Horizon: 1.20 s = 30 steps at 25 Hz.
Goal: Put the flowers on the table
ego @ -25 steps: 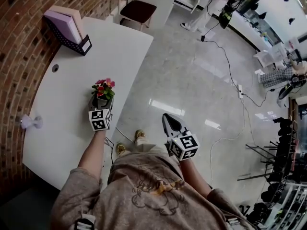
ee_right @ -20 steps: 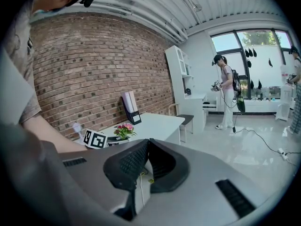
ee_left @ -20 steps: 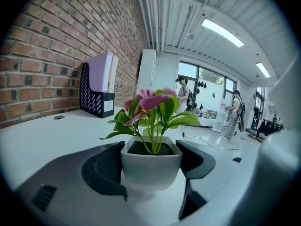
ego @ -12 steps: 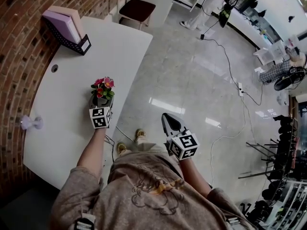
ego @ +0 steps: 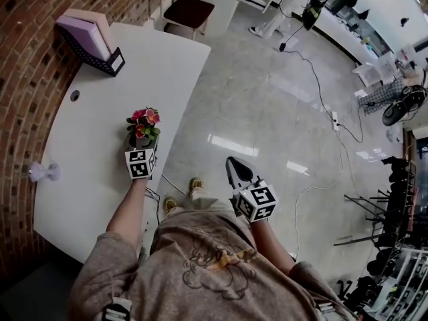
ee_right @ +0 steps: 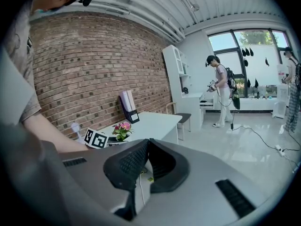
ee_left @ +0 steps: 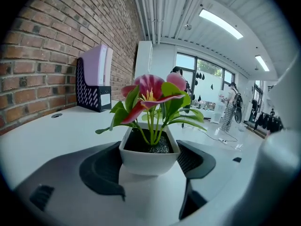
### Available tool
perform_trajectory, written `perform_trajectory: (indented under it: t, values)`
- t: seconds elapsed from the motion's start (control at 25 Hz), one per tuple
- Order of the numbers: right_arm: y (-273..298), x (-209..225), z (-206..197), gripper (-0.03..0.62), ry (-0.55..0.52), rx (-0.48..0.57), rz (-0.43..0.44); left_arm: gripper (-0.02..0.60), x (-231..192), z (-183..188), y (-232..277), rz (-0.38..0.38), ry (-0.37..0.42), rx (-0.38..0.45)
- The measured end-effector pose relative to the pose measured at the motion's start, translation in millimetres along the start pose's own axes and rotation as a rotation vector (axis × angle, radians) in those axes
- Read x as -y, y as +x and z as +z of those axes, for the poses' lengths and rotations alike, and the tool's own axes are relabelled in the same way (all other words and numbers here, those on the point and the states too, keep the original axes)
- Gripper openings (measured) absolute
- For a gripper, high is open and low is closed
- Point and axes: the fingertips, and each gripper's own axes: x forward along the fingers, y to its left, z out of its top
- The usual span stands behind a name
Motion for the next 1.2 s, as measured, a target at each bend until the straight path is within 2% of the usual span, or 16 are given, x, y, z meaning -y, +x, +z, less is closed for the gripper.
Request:
perform_trajectory:
  t: [0.36,0.68,0.92,1.2]
  values:
    - [2.7,-8.4,1.4,0.005,0.015,0.006,0.029,0.359,7.1,-8.4,-17.4,-0.006,-0.032,-0.039]
    - [9.6,-16.2,1.0,0.005,0.016,0.005,0.080,0.359,14.6,-2.0,-46.4,0.008,-0.076,-0.026]
    - [23.5,-28.2,9.2,0.005,0.014,0.016,0.136,0.359,20.1,31.8,-76.7,0.002,-0.081,0.040]
    - [44.2,-42.9,18.1,0.005,-0.002,0.026,0.204,0.359,28.0,72.8,-119.9,-0.035,-0.130,0.110]
